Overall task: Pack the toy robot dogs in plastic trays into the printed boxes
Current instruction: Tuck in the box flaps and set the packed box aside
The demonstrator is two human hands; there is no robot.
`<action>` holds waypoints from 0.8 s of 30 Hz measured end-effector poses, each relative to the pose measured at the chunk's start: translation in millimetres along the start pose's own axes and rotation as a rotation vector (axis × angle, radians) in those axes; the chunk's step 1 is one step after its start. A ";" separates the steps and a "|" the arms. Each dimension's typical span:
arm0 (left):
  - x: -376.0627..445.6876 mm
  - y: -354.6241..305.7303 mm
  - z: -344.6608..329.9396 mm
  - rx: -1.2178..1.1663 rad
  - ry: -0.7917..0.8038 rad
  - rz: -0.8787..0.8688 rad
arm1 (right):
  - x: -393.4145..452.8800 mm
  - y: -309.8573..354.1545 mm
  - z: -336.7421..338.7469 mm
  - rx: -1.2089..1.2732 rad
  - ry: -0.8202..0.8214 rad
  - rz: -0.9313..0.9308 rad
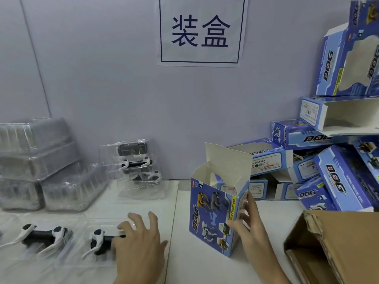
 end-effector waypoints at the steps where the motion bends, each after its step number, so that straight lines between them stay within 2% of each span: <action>1: 1.0 -2.7 0.9 0.017 0.018 -0.008 | -0.7 0.1 0.2 0.004 0.001 0.009; 6: 6.4 -10.8 0.1 0.047 0.020 -0.121 | -6.4 6.6 0.4 0.027 0.015 0.062; 9: 5.6 -11.3 7.1 0.001 -0.061 -0.142 | -10.7 13.1 1.8 0.041 -0.038 0.116; 14: -0.7 -3.6 26.7 -0.218 -0.420 -0.120 | -18.8 30.9 4.0 -0.013 -0.176 0.293; 18: -16.1 2.7 44.9 -0.336 -0.760 -0.245 | -35.4 58.7 3.5 -0.009 -0.468 0.731; 19: -18.9 1.9 51.0 -0.361 -0.853 -0.295 | -40.9 63.3 3.2 0.014 -0.490 0.799; 21: -22.1 -1.8 58.4 -0.471 -1.031 -0.398 | -55.4 76.8 -3.0 0.080 -0.404 0.764; 22: -26.2 -3.1 59.9 -0.515 -1.100 -0.487 | -59.1 85.0 -9.2 0.148 -0.268 0.654; 24: -40.4 -3.7 60.1 -0.556 -1.158 -0.713 | -59.3 97.6 -18.5 0.368 0.066 0.250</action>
Point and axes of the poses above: each hand's wrist, its own x-axis towards the middle knuckle, its own z-axis out of the back of the hand, y = z × x, the point moved 1 cm from there along x, towards the middle knuckle, and after that the axes turned 3 degrees about -z, right-handed, at the moved point
